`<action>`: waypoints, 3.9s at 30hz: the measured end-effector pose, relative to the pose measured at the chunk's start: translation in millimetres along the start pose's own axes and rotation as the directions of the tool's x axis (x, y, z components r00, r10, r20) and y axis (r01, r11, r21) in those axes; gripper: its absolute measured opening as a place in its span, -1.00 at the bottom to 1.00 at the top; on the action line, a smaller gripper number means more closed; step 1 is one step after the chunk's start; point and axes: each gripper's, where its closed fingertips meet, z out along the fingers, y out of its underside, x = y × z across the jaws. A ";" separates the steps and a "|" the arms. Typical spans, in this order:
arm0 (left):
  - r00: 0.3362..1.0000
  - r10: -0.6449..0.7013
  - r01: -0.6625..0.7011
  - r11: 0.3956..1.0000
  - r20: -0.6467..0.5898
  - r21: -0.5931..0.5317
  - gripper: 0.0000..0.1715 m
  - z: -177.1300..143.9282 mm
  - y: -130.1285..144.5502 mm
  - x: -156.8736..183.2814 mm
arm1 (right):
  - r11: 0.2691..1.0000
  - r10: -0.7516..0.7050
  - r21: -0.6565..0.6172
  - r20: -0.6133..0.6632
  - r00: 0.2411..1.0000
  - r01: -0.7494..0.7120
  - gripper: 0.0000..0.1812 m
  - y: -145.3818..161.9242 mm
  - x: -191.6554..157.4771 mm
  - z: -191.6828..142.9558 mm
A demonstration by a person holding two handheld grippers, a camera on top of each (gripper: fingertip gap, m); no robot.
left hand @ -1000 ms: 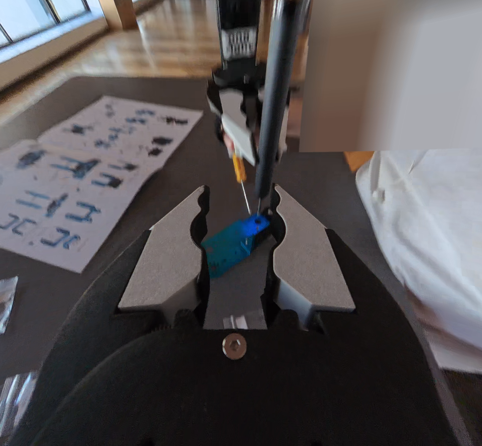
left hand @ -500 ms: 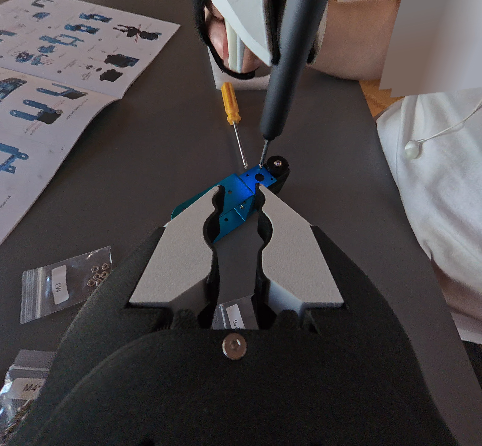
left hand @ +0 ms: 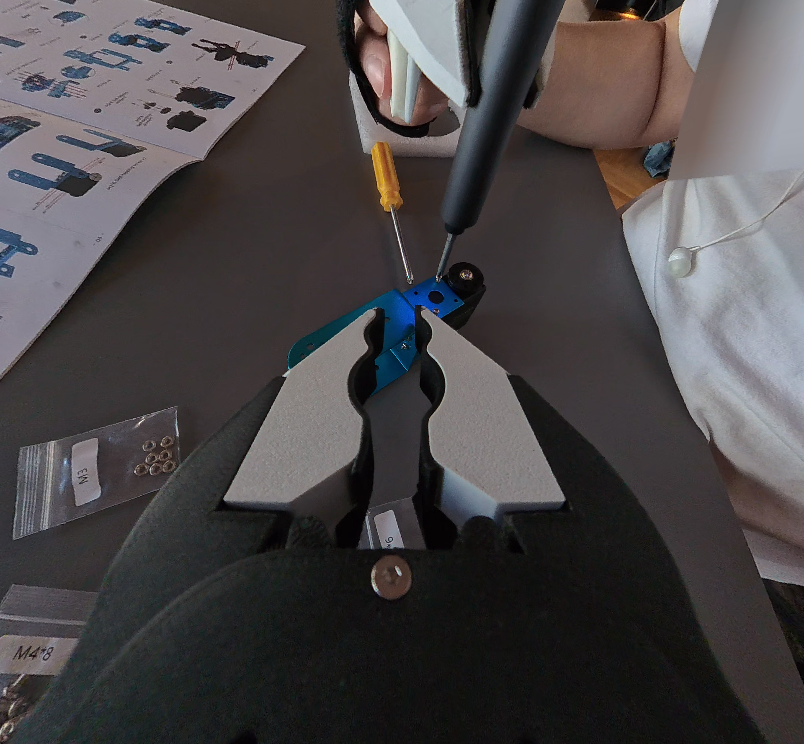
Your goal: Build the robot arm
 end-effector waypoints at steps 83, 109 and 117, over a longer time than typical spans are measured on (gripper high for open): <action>0.994 0.095 -0.110 0.909 0.057 0.401 -0.83 -49.1 -125.6 45.7 | 0.998 0.009 -0.068 0.054 0.999 -0.005 -0.78 -0.3 -10.9 24.5; 0.996 0.088 -0.090 0.887 0.025 0.452 -0.82 -57.3 -122.2 45.4 | 1.000 0.020 -0.014 0.133 0.991 -0.018 -0.82 -1.4 -9.6 30.8; 0.997 0.081 -0.079 0.884 0.015 0.461 -0.82 -55.3 -123.1 46.3 | 1.000 0.016 -0.013 0.132 0.991 -0.015 -0.82 -1.4 -11.9 33.5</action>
